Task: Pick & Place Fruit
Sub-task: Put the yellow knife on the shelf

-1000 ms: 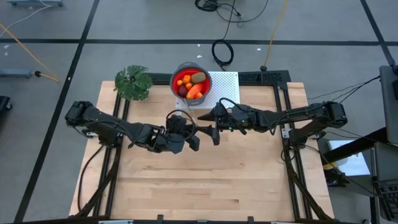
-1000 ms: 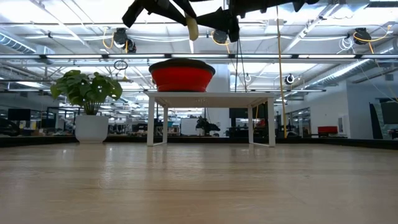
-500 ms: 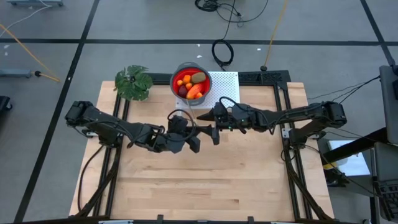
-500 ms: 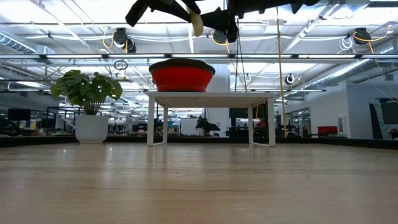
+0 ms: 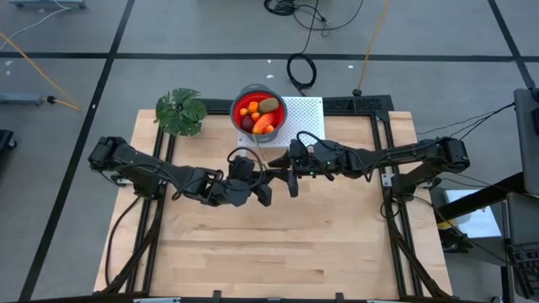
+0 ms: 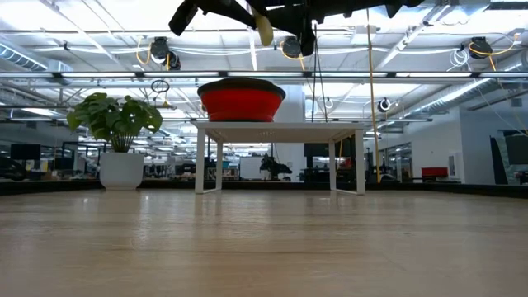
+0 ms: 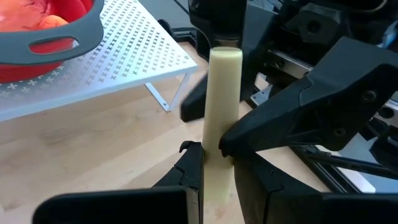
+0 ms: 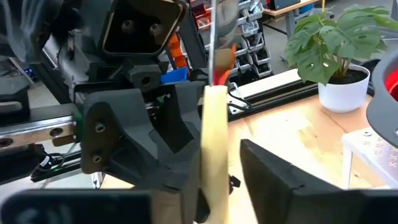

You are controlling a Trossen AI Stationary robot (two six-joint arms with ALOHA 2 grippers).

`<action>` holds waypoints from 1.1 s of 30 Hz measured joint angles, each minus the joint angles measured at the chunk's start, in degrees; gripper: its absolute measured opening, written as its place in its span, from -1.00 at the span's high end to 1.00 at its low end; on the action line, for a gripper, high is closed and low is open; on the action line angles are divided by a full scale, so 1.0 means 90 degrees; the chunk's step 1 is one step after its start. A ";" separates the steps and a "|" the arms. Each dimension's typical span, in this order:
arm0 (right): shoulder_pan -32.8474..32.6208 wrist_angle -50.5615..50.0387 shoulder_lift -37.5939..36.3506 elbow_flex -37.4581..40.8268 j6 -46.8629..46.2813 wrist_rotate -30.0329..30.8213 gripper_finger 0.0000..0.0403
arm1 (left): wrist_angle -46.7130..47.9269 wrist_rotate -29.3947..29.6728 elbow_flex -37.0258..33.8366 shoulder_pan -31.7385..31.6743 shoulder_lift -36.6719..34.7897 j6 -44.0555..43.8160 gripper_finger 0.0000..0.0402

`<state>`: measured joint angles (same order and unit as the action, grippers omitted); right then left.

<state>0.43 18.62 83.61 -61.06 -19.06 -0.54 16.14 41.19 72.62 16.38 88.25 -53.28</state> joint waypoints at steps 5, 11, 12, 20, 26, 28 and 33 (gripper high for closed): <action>-0.0005 -0.0020 0.0000 0.0000 0.0023 -0.0024 0.73 | 0.0002 0.0008 0.0000 0.0001 0.0000 -0.0100 0.75; -0.0002 -0.0045 0.0000 0.0000 0.0022 -0.0136 0.81 | 0.0030 0.0030 -0.0003 0.0029 0.0000 -0.0141 0.75; -0.0002 -0.0051 0.0000 0.0000 0.0012 -0.0136 0.80 | 0.0037 0.0005 -0.0005 0.0029 0.0000 -0.0140 0.75; 0.0024 -0.0166 0.0000 0.0000 -0.0048 -0.0251 0.80 | 0.0062 -0.0340 -0.0005 0.0029 0.0000 0.0017 0.63; 0.0062 -0.0280 -0.0058 0.0000 -0.0048 -0.0299 0.87 | 0.0027 -0.0408 -0.0005 0.0034 0.0000 0.0024 0.44; 0.0098 -0.0401 -0.0086 0.0003 -0.0089 -0.0291 0.87 | 0.0031 -0.0411 -0.0005 0.0038 -0.0002 0.0035 0.39; 0.0209 -0.0651 -0.0161 0.0017 -0.0127 -0.0259 0.87 | -0.0020 -0.0439 0.0002 0.0075 -0.0014 0.0073 0.33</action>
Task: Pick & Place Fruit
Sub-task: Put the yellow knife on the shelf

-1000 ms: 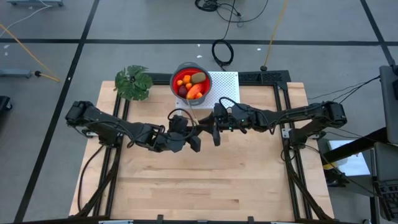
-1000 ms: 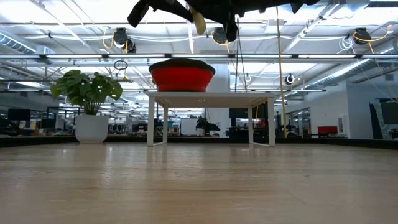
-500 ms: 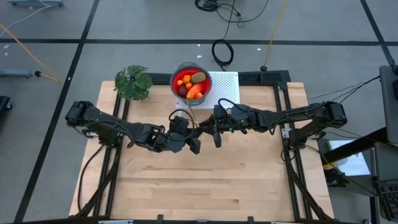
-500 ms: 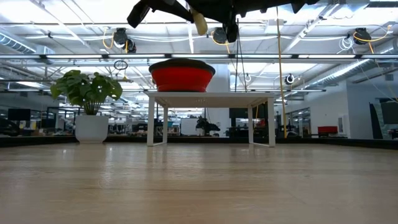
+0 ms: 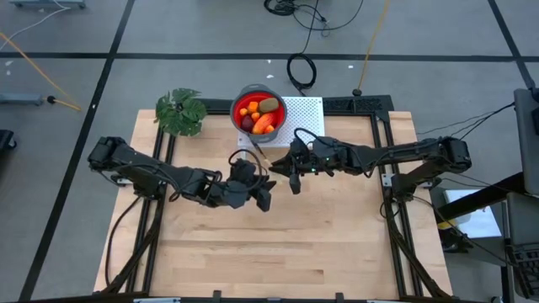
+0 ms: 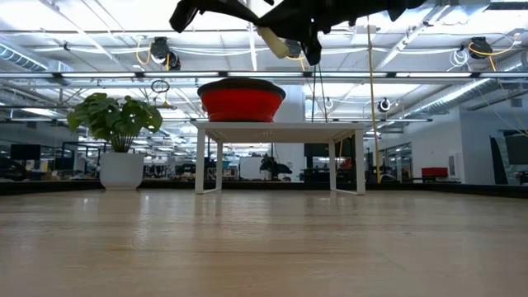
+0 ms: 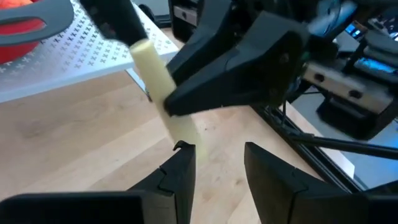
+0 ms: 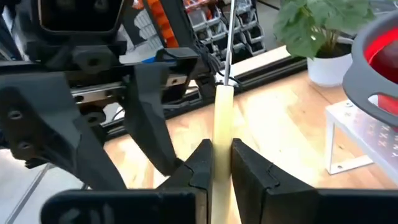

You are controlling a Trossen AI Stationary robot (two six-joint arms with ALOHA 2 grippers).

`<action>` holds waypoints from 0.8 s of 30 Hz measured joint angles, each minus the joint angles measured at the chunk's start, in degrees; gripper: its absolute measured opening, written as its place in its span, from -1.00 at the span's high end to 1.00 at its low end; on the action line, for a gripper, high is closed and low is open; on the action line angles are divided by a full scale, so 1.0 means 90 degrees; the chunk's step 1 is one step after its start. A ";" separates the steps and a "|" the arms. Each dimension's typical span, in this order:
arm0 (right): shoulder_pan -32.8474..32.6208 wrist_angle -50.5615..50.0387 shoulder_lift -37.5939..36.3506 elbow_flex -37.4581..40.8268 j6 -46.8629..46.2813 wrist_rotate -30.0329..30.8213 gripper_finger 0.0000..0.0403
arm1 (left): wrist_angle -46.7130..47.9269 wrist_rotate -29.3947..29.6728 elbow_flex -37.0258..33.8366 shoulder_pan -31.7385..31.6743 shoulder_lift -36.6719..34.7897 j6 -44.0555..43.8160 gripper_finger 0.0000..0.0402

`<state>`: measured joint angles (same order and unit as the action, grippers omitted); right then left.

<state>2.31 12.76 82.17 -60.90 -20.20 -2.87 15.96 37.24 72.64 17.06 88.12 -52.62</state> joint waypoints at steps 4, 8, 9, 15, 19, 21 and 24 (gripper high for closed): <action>0.0073 0.0050 -0.0132 0.0053 -0.0014 -0.0030 0.87 | 0.0036 0.0012 0.0000 0.0030 0.0000 -0.0003 0.32; 0.0216 -0.0173 -0.0403 0.0185 -0.0021 -0.0023 0.87 | 0.0117 0.0062 0.0000 0.0049 0.0000 -0.0024 0.32; 0.0269 -0.0183 -0.0517 0.0224 -0.0030 -0.0023 0.87 | 0.0126 0.0066 0.0000 0.0049 0.0000 -0.0026 0.32; 0.0685 -0.0350 -0.1229 0.0608 -0.0312 -0.0024 0.87 | 0.0244 0.0083 0.0000 0.0046 0.0002 -0.0022 0.32; 0.1080 -0.0311 -0.1778 0.1035 -0.0678 -0.0028 0.87 | 0.0319 0.0006 0.0000 0.0044 0.0002 0.0147 0.32; 0.1288 -0.0305 -0.2035 0.1292 -0.0865 -0.0028 0.87 | 0.0344 -0.0181 0.0000 0.0054 0.0002 0.0331 0.32; 0.1634 -0.0204 -0.2342 0.1639 -0.1188 -0.0040 0.87 | 0.0397 -0.0640 0.0000 0.0075 0.0005 0.0539 0.32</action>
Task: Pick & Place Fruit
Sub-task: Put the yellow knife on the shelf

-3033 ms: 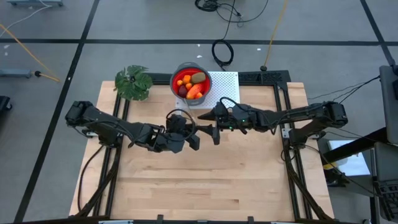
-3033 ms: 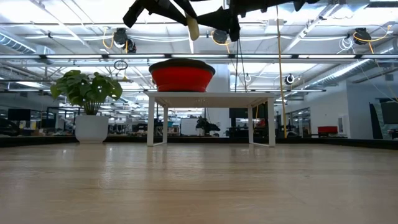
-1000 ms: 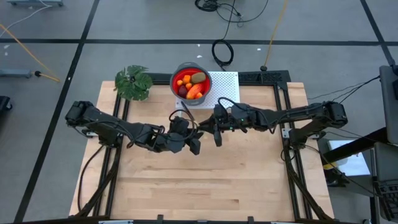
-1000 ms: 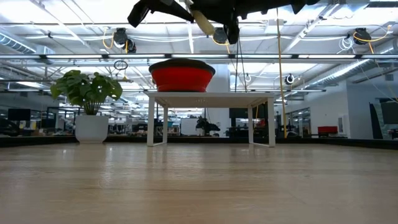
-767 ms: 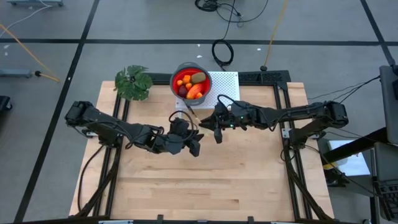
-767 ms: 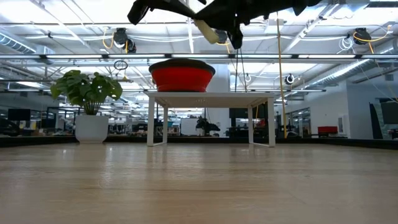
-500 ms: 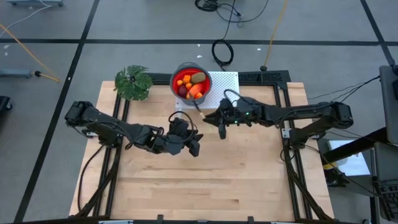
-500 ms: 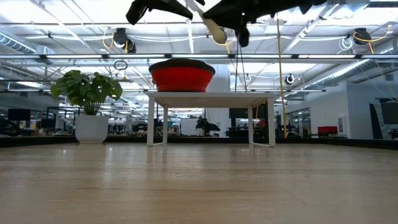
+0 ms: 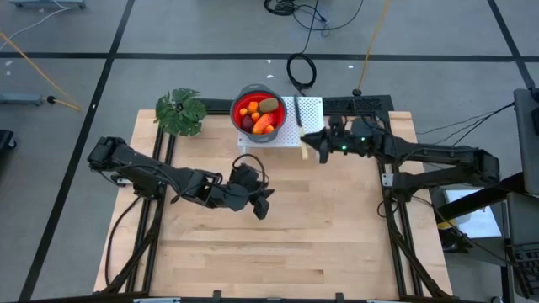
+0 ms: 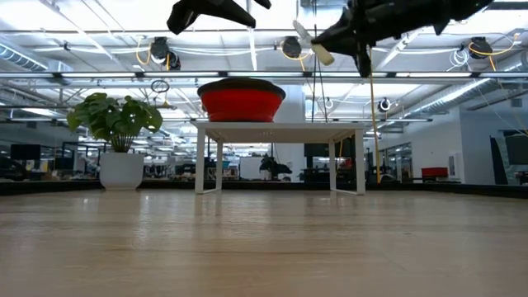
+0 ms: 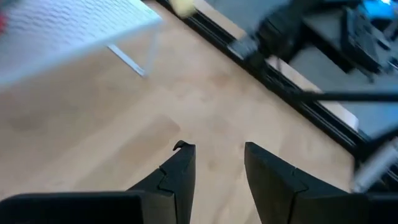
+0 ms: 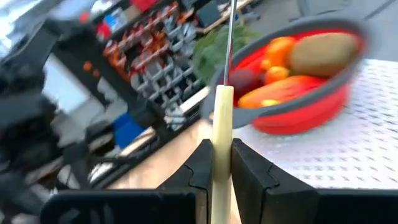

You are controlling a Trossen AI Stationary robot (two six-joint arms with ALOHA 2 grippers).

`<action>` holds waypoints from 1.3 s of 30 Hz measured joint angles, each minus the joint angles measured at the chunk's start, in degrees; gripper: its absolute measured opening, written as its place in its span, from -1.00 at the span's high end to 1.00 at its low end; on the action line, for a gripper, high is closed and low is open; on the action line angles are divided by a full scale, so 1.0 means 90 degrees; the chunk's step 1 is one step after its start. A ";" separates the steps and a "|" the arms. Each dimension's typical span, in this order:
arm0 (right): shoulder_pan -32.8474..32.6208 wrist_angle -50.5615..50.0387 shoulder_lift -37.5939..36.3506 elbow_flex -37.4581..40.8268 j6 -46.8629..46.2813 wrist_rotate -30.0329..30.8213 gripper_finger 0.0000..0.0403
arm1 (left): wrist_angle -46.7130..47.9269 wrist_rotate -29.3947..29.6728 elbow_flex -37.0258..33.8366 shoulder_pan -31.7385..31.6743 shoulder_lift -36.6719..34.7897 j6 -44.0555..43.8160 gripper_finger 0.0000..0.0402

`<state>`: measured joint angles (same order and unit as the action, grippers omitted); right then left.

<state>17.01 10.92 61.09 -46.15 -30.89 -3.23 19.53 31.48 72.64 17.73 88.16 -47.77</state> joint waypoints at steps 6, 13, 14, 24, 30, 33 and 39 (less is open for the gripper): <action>0.0798 0.0283 -0.0183 0.0485 -0.0705 -0.0547 0.87 | -0.0012 -0.0505 0.0000 0.0056 0.0002 0.0009 0.32; 0.1358 0.0329 0.0076 0.0513 -0.0943 -0.0672 0.87 | -0.0012 -0.0505 0.0000 0.0051 0.0000 -0.0007 0.32; 0.1429 0.0343 0.0119 0.0510 -0.0987 -0.0672 0.87 | -0.0013 -0.0505 0.0000 0.0051 0.0002 0.0003 0.32; 0.1745 0.0345 0.0669 0.0510 -0.1091 -0.0846 0.87 | -0.0041 -0.0508 0.0000 0.0046 0.0002 -0.0018 0.32; 0.1913 0.0473 0.0883 0.0508 -0.1236 -0.0847 0.87 | -0.0041 -0.0512 0.0000 0.0046 0.0002 0.0609 0.32; 0.1999 0.0459 0.1001 0.0508 -0.1347 -0.0842 0.87 | -0.0043 -0.0517 0.0000 0.0046 0.0002 0.0939 0.32; 0.2031 0.0517 0.1196 0.0505 -0.1543 -0.0833 0.87 | -0.0048 -0.0523 -0.0002 0.0039 0.0002 0.1714 0.32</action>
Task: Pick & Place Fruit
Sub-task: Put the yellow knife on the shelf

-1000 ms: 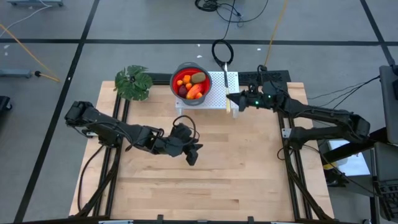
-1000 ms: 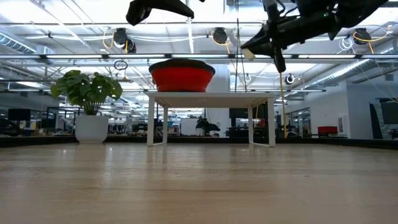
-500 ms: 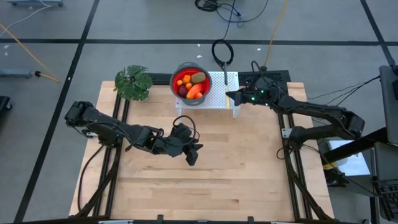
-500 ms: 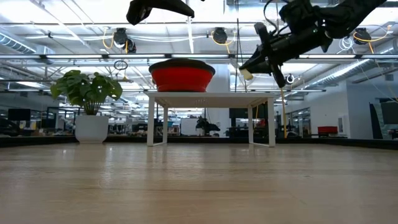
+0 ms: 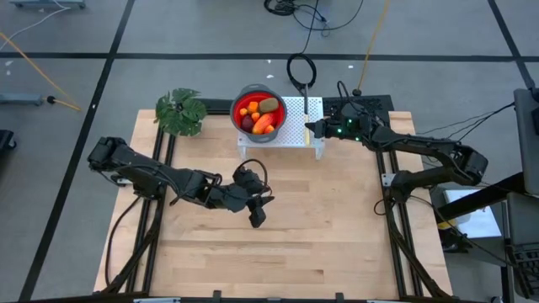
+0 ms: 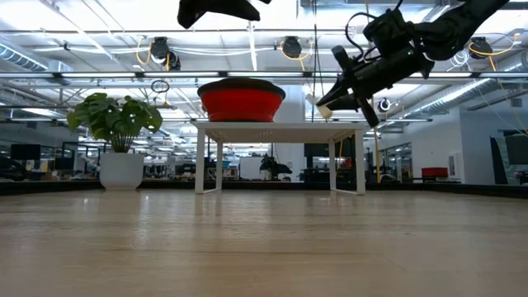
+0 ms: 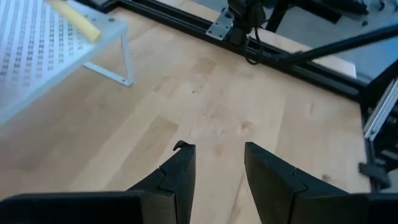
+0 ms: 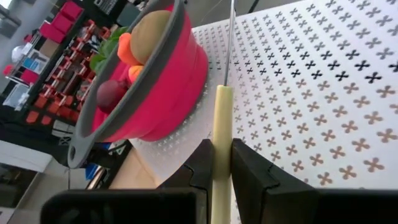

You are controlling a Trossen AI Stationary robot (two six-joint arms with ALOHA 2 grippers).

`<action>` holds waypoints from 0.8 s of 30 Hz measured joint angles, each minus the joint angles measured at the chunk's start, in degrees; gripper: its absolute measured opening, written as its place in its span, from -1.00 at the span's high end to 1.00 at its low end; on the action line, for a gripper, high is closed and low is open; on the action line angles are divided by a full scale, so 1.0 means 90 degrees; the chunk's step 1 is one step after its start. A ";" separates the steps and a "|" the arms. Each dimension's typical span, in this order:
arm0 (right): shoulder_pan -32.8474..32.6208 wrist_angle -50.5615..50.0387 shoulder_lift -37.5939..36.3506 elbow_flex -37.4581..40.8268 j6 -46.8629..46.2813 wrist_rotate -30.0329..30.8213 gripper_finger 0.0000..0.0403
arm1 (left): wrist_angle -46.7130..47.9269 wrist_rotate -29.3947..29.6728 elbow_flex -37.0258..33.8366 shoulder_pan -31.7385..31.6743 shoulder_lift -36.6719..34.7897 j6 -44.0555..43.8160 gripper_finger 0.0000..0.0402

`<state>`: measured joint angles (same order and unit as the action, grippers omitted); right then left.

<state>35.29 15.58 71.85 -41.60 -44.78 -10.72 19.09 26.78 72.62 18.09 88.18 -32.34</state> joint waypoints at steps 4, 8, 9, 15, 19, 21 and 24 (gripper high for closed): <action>0.0000 0.0004 0.0022 0.0000 -0.0111 0.0024 0.87 | 0.0023 -0.0232 0.0001 0.0000 0.0000 0.0677 0.32; 0.0000 -0.0065 0.0022 0.0000 -0.0116 0.0053 0.87 | 0.0039 -0.0505 0.0000 -0.0033 0.0000 0.1066 0.32; 0.0000 -0.0093 0.0022 0.0000 -0.0116 0.0058 0.87 | 0.0048 -0.0569 0.0000 -0.0059 0.0000 0.1092 0.32; -0.0002 -0.0144 0.0022 0.0000 -0.0112 0.0044 0.87 | 0.0155 -0.0983 0.0000 -0.0290 0.0000 0.1130 0.32; -0.0002 -0.0176 0.0022 0.0000 -0.0114 0.0022 0.87 | 0.0202 -0.1287 0.0000 -0.0410 0.0000 0.1132 0.32; -0.0002 -0.0288 0.0022 -0.0002 -0.0124 0.0018 0.87 | 0.0204 -0.1330 0.0000 -0.0438 0.0000 0.1147 0.32; -0.0005 -0.0488 0.0015 -0.0015 -0.0283 0.0022 0.83 | 0.0201 -0.1328 0.0000 -0.0442 0.0000 0.1232 0.32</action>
<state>35.24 11.18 71.99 -41.74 -47.32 -10.52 20.90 14.83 72.62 14.11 88.18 -21.25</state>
